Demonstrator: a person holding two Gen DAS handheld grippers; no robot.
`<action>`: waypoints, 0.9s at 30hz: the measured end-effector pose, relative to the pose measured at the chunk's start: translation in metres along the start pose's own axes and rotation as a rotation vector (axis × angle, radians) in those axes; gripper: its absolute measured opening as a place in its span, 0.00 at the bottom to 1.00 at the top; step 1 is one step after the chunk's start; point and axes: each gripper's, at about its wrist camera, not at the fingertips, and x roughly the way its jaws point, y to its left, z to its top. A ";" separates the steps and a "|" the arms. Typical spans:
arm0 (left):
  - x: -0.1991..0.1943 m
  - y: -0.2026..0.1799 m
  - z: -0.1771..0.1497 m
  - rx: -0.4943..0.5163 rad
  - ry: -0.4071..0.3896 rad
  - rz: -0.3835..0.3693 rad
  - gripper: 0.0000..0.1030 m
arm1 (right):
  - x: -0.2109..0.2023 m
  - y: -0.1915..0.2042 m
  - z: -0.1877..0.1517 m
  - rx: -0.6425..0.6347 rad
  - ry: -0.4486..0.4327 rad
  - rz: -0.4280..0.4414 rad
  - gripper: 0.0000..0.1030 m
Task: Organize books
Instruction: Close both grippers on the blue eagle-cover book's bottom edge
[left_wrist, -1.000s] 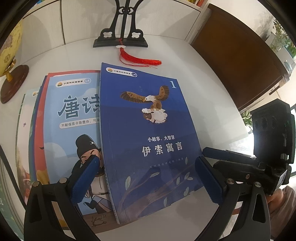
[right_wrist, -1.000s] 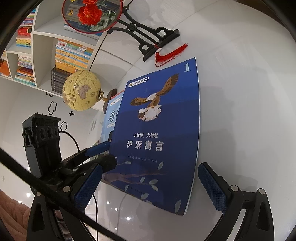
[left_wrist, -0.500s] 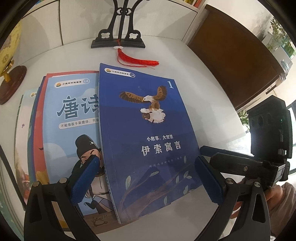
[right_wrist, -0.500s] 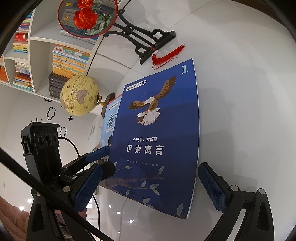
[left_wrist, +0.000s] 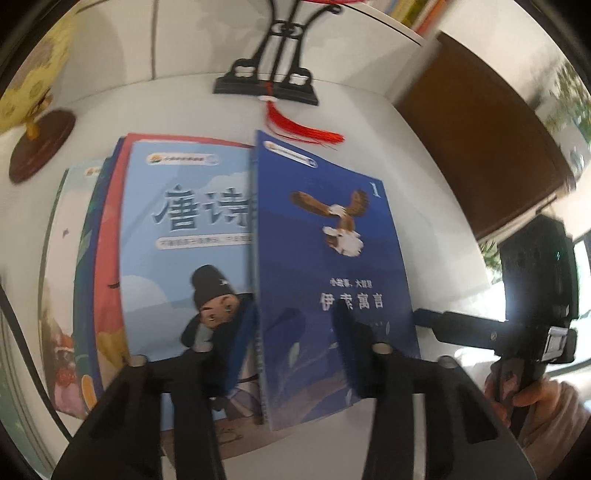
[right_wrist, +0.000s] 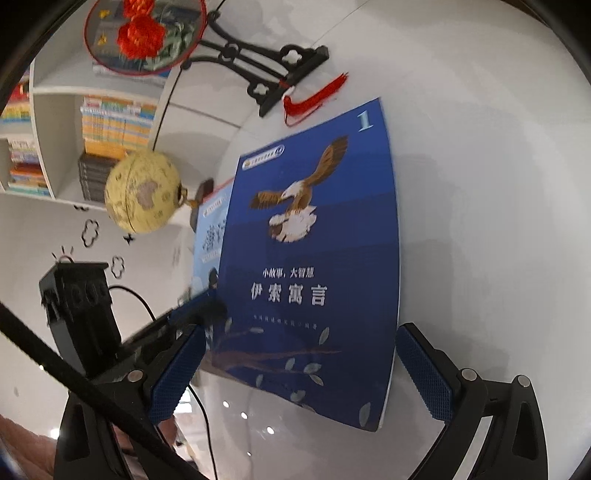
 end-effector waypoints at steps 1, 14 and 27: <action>-0.001 0.004 0.000 -0.019 0.001 -0.012 0.32 | 0.000 -0.001 -0.001 0.002 -0.001 0.003 0.99; -0.003 0.004 -0.001 -0.044 0.001 -0.054 0.29 | -0.017 -0.011 -0.007 0.004 -0.031 -0.026 0.68; 0.001 -0.008 -0.006 -0.064 0.006 -0.176 0.29 | -0.033 -0.014 -0.010 0.017 -0.081 0.160 0.40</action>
